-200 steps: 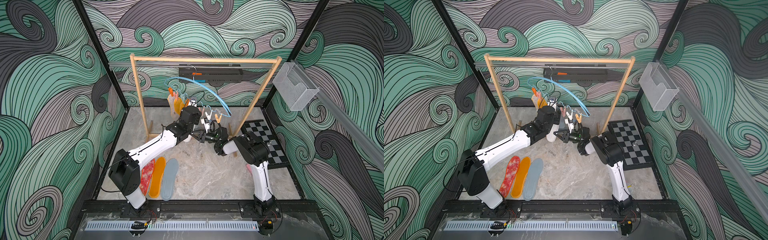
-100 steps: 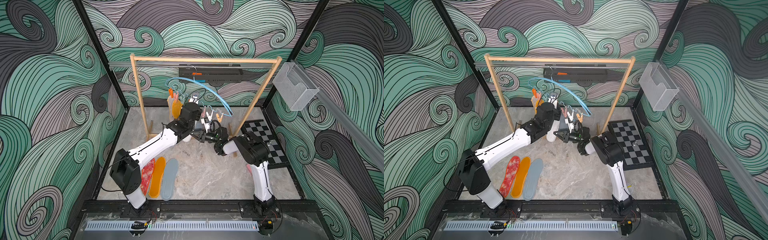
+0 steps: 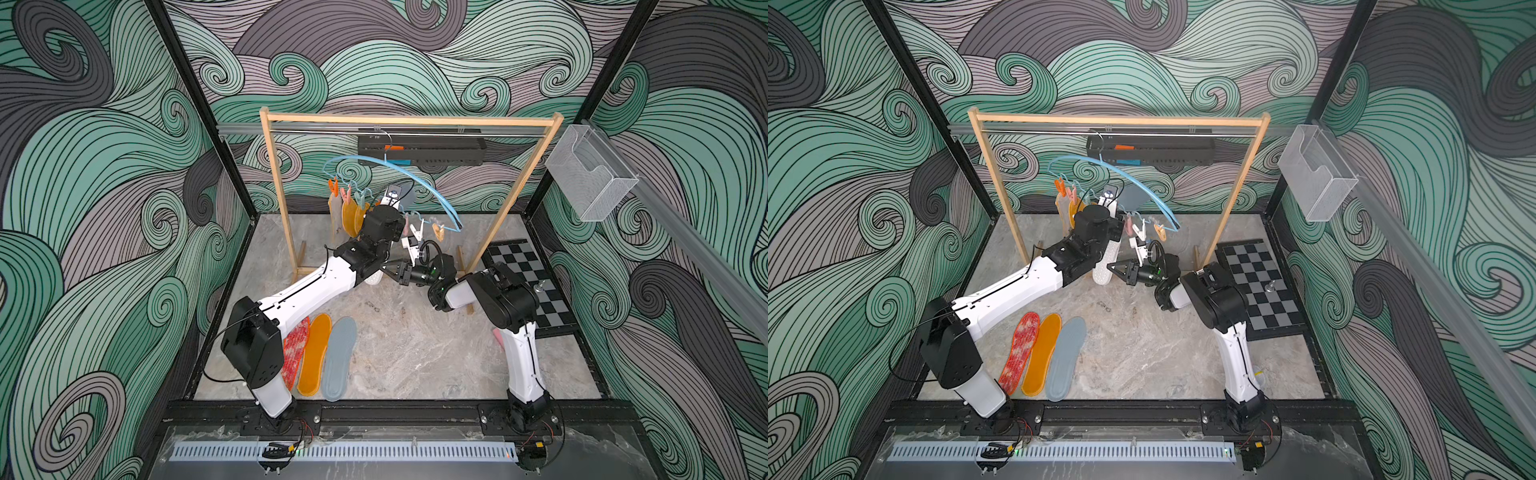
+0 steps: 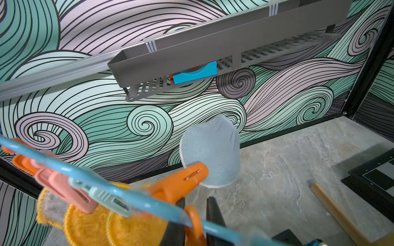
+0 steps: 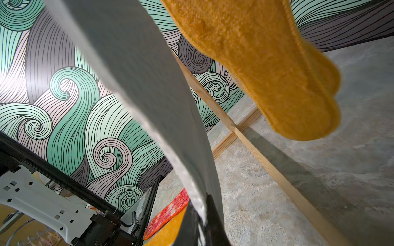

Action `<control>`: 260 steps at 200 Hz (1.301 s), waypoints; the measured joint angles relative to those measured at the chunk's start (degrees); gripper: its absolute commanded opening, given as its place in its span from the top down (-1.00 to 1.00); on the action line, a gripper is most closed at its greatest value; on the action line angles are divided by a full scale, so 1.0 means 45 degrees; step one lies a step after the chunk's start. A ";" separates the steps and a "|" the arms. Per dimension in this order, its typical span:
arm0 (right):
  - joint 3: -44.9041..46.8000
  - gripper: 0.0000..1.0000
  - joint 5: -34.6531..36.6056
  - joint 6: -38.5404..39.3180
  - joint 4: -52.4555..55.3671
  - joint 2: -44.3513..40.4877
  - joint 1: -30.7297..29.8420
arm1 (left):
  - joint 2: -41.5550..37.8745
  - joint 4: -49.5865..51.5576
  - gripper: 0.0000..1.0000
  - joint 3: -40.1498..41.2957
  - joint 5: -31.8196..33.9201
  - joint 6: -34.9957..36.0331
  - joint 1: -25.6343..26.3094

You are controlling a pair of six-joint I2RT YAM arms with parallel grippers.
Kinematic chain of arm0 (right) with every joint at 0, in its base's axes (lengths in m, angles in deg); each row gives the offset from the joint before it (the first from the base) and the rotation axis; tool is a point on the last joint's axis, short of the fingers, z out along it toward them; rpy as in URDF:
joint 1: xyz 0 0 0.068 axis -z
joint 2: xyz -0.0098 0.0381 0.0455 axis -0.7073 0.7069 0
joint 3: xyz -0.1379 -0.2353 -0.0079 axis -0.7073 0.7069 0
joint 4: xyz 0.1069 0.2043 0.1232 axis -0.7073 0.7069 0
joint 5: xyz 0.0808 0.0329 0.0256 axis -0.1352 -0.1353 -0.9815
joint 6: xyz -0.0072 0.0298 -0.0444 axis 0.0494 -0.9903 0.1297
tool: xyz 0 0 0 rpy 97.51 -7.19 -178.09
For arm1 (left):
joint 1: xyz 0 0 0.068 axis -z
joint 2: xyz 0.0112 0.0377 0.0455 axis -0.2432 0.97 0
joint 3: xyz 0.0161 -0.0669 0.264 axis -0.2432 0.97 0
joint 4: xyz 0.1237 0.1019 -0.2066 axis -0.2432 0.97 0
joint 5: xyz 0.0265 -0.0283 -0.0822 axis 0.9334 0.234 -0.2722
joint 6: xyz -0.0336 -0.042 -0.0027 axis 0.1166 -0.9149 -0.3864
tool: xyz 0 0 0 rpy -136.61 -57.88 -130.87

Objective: Take the shoe insoles off the hanger
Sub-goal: Open the clamp at the hanger, then place the insole at the center of the board.

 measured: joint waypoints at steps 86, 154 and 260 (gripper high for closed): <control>0.1603 0.84 0.0034 0.0024 0.0053 -0.0005 0.0044 | 0.0000 0.0306 1.00 -0.0175 -0.0364 0.0019 -0.0005; 0.3502 0.90 0.0306 -0.0233 0.0073 -0.1292 0.0034 | 0.0000 0.0714 0.97 -0.0262 -0.0733 -0.0024 -0.0063; 0.9321 0.90 0.1977 -0.2885 0.0029 -0.3147 -0.3390 | -0.0272 0.1307 0.95 -0.0272 -0.1375 -0.0539 -0.0534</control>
